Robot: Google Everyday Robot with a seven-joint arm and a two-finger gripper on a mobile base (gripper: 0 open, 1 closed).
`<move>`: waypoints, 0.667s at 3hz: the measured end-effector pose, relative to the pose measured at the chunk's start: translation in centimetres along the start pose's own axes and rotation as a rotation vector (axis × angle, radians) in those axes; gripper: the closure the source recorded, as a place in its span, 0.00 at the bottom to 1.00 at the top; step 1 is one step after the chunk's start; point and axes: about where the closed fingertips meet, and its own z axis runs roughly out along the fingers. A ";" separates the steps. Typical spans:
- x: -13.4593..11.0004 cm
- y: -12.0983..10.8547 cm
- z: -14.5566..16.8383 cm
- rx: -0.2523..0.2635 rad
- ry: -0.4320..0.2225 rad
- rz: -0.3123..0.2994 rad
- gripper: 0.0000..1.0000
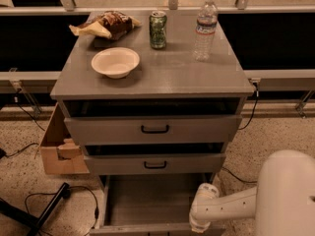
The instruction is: Open bottom drawer
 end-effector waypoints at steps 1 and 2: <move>0.0 0.0 -0.2 0.000 0.000 0.000 0.05; 0.0 0.1 -0.2 -0.002 0.000 0.000 0.00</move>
Offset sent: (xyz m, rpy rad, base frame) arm -0.0003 0.0000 0.0023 0.0000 0.0005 0.0000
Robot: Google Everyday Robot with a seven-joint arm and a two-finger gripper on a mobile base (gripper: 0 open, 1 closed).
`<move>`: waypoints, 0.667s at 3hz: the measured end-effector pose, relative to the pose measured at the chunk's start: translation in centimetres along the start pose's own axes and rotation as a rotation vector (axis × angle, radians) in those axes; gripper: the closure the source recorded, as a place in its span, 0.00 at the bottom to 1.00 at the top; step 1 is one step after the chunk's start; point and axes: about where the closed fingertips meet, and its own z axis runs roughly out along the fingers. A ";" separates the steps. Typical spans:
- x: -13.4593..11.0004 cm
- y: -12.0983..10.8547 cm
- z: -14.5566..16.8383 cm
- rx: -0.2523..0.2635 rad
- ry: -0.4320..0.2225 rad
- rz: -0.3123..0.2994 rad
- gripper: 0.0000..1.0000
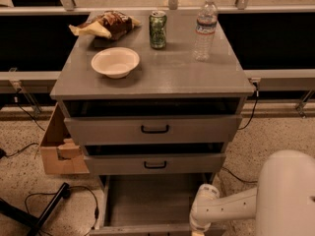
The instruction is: Open bottom drawer
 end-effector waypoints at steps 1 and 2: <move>-0.2 0.2 -0.2 0.004 0.000 -0.011 0.00; -1.2 0.4 -2.4 0.042 0.024 -0.062 0.14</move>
Offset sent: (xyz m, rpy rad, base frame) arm 0.0044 0.0407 0.0881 -0.1200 -0.1373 0.1999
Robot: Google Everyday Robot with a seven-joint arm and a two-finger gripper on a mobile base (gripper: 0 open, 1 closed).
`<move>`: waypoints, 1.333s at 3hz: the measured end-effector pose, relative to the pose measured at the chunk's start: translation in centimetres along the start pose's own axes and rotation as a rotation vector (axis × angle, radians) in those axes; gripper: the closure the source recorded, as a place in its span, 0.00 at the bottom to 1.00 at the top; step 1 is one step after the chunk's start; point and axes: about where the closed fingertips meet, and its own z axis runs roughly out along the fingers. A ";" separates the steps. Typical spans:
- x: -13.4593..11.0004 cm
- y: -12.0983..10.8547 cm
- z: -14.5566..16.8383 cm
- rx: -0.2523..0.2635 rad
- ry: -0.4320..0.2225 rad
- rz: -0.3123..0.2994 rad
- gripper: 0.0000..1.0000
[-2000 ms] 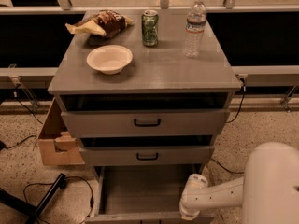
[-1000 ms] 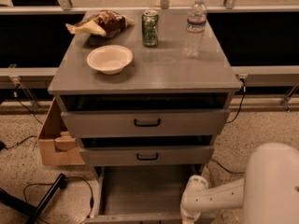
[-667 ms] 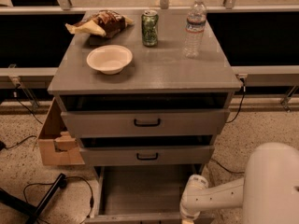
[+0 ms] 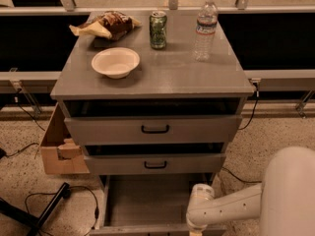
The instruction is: Open bottom drawer
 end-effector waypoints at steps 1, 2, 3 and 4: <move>-2.1 -1.2 -3.4 0.068 0.020 -0.094 0.38; -4.1 -2.7 -5.1 0.111 0.013 -0.171 0.63; -4.3 -4.5 -4.2 0.125 -0.033 -0.194 0.86; -3.0 -6.6 -0.6 0.138 -0.095 -0.167 1.00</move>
Offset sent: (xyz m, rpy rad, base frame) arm 0.0585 0.0630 0.0705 -0.0215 -0.1650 0.2750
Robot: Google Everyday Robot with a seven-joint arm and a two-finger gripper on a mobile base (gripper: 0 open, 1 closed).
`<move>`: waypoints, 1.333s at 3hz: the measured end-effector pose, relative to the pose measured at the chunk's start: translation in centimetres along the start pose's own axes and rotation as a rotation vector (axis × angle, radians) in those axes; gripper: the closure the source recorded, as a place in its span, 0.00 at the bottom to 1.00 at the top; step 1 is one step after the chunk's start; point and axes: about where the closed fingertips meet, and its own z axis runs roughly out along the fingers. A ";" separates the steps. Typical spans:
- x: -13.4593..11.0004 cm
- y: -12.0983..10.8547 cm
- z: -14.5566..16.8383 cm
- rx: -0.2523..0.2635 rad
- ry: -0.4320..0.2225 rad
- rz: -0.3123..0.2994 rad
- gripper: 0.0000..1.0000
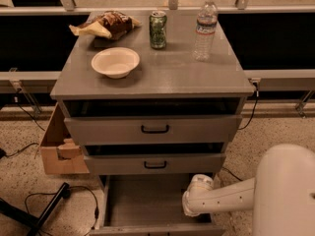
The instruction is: Open bottom drawer
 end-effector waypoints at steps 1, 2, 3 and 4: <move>0.0 0.0 0.0 0.000 0.000 0.000 1.00; 0.1 0.9 2.2 -0.027 -0.012 0.010 1.00; 1.0 3.0 7.7 -0.079 -0.042 0.013 1.00; 1.0 3.1 7.7 -0.079 -0.042 0.013 1.00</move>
Offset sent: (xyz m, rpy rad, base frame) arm -0.0114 0.0003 -0.0587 0.0325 0.0701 -0.0175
